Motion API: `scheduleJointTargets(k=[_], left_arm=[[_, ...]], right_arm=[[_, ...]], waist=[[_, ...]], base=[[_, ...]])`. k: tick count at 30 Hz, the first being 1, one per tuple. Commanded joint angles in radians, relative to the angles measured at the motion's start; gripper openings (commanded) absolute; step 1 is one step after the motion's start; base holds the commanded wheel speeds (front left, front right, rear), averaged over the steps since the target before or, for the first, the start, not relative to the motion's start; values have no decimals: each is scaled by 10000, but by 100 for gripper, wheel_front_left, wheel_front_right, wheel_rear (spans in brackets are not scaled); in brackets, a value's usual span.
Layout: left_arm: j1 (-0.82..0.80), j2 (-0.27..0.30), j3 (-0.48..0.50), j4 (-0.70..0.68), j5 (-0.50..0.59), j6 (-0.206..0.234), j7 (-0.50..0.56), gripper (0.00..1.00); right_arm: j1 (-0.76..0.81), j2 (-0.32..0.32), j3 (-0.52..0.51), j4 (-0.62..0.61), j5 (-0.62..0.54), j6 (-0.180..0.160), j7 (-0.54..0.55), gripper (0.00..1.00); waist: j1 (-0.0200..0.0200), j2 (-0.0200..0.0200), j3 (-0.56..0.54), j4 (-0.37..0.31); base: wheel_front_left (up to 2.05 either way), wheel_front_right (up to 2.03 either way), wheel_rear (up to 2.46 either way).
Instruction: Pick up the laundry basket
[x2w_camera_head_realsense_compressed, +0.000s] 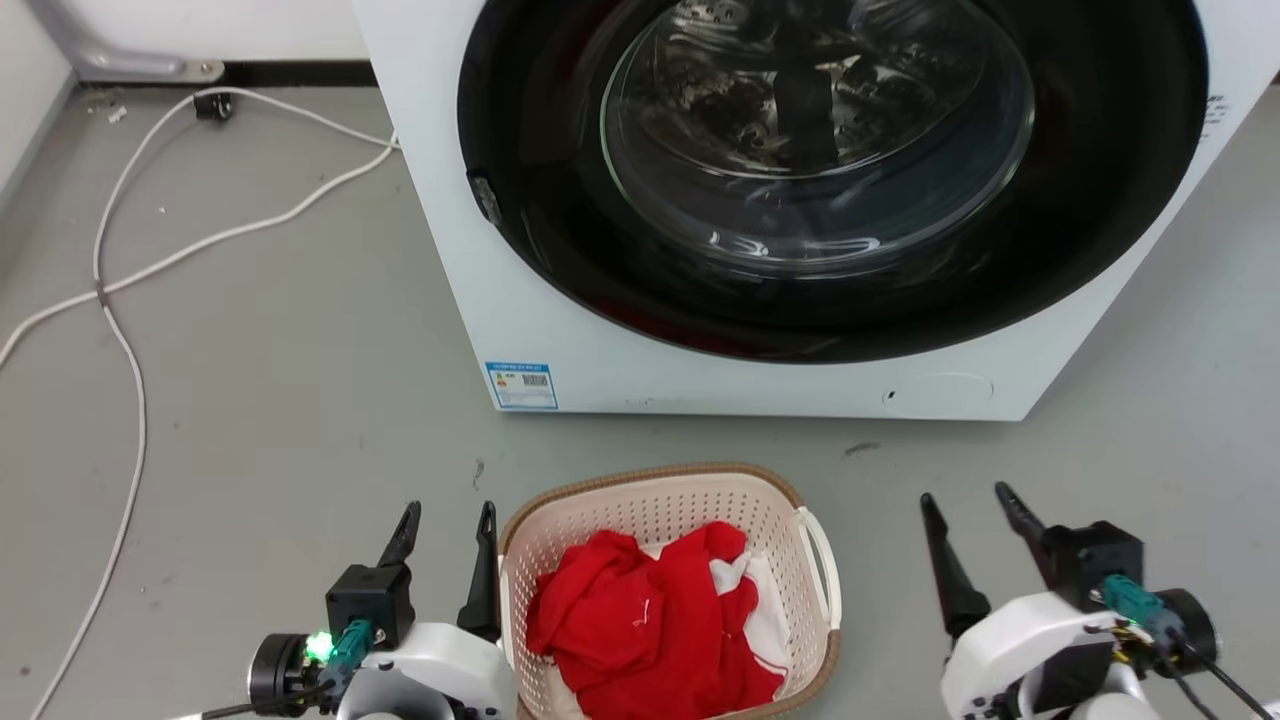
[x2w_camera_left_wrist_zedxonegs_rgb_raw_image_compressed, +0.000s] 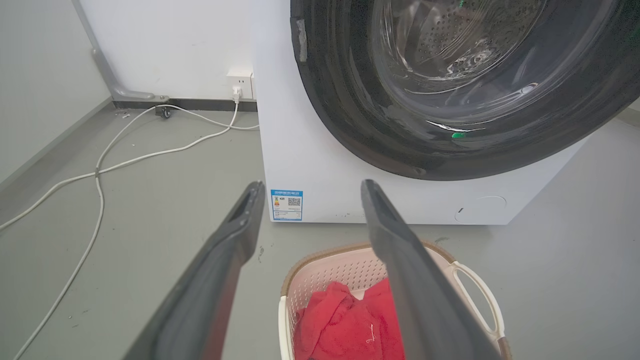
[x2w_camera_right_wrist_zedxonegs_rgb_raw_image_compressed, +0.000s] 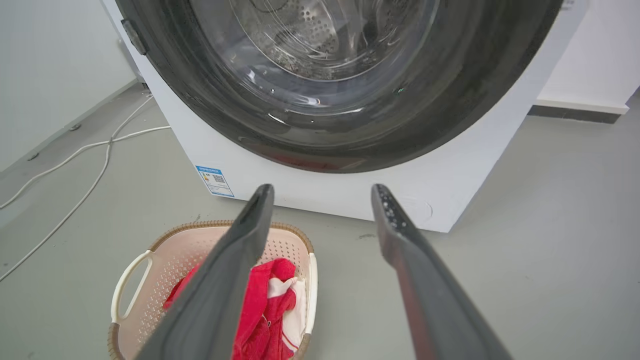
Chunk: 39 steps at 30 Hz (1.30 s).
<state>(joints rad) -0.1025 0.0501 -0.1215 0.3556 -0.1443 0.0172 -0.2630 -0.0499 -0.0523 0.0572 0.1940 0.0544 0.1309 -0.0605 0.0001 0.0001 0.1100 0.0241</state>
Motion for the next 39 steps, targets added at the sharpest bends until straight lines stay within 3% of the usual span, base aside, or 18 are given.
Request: scheduleJointTargets(k=[1, 11, 22, 39], left_arm=[[-236, 3, -22, 227, -99, 20, -15, 100], [-1275, 0, -111, 2202, -902, 122, 258, 100], [-2886, 191, 253, 4459, -1626, -241, 1028, 100], [-5713, 978, 409, 7494, -2273, -942, 2864, 100]], right_arm=[[-206, 36, 185, 162, 109, -3, 62, 100], [-1296, 20, 872, 1650, 454, -4, 359, 100], [-3437, -162, 1641, 3978, 1297, -4, 686, 100], [-7414, -74, 3834, 8165, 3095, -4, 1499, 100]], waist=[[-1, -1, 237, 36], [-1, -1, 1536, -82], [-1, -1, 3054, -303], [-1, -1, 5161, -668]], base=[[0, 0, 0], [0, 0, 0], [0, 0, 0], [0, 0, 0]])
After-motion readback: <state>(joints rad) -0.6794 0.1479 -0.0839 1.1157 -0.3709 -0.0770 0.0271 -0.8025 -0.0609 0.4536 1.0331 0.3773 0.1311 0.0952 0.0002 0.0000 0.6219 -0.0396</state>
